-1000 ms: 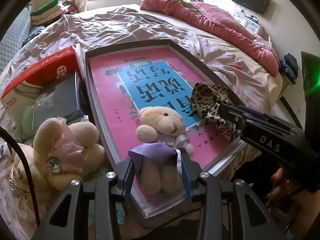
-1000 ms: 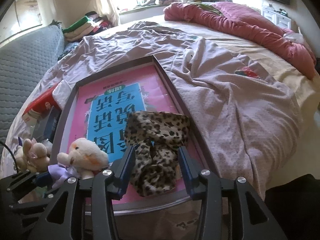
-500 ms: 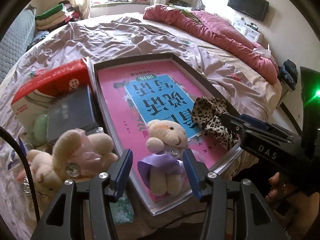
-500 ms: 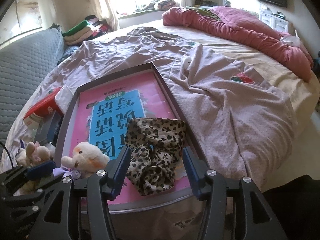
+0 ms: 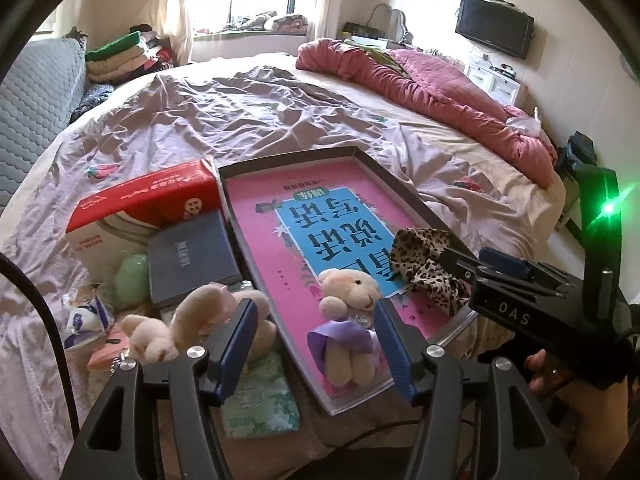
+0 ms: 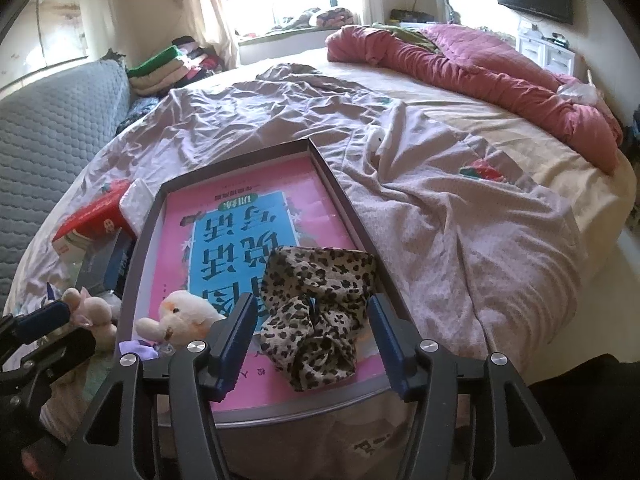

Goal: Organize soft objects
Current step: 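Open the right tool onto the pink tray while the left tool releases the bear there, then move both open tools back toward the remaining pile of items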

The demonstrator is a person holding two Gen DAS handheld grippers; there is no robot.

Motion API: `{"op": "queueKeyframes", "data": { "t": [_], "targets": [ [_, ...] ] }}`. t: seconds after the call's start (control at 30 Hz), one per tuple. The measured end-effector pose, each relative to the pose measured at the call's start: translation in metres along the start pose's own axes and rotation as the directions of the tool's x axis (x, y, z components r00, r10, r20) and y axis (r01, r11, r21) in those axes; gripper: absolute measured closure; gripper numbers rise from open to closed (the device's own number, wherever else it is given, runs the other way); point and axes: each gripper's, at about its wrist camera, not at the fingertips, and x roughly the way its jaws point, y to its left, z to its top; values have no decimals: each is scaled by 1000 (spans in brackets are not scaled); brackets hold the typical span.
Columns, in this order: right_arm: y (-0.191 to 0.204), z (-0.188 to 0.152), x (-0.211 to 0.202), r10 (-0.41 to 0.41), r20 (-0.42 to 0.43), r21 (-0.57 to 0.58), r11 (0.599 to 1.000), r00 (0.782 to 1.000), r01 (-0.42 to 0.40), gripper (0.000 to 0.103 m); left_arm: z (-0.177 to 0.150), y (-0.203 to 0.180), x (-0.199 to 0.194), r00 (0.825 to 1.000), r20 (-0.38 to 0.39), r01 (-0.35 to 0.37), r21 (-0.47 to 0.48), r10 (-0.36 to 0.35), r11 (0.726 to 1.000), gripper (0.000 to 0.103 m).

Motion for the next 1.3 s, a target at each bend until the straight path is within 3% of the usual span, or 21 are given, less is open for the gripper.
{"op": "queueKeyframes", "data": {
  "t": [0.47, 0.63, 1.07, 1.1, 1.13, 1.17, 1.3],
  "targets": [
    [6, 2, -21, -4, 34, -39, 999, 999, 5, 41, 0, 12, -23, 999, 23, -42, -33, 43, 999, 38],
    [11, 3, -29, 19, 39, -65, 998, 999, -17, 40, -1, 21, -31, 1000, 15, -15, -71, 16, 997, 37],
    [37, 14, -55, 65, 99, -150, 987, 993, -50, 39, 6, 48, -53, 998, 40, -37, -122, 42, 992, 37],
    [39, 15, -57, 75, 101, -155, 986, 992, -58, 37, 7, 53, -55, 998, 41, -40, -131, 45, 991, 37],
    [41, 16, -58, 79, 103, -158, 986, 992, -62, 26, 8, 61, -58, 997, 46, -47, -146, 54, 988, 37],
    [44, 16, -61, 85, 110, -164, 984, 990, -66, 23, 9, 67, -61, 997, 49, -54, -156, 62, 986, 37],
    [55, 20, -70, 119, 131, -178, 979, 984, -95, 23, 11, 96, -72, 991, 60, -108, -195, 121, 975, 37]
  ]
}}
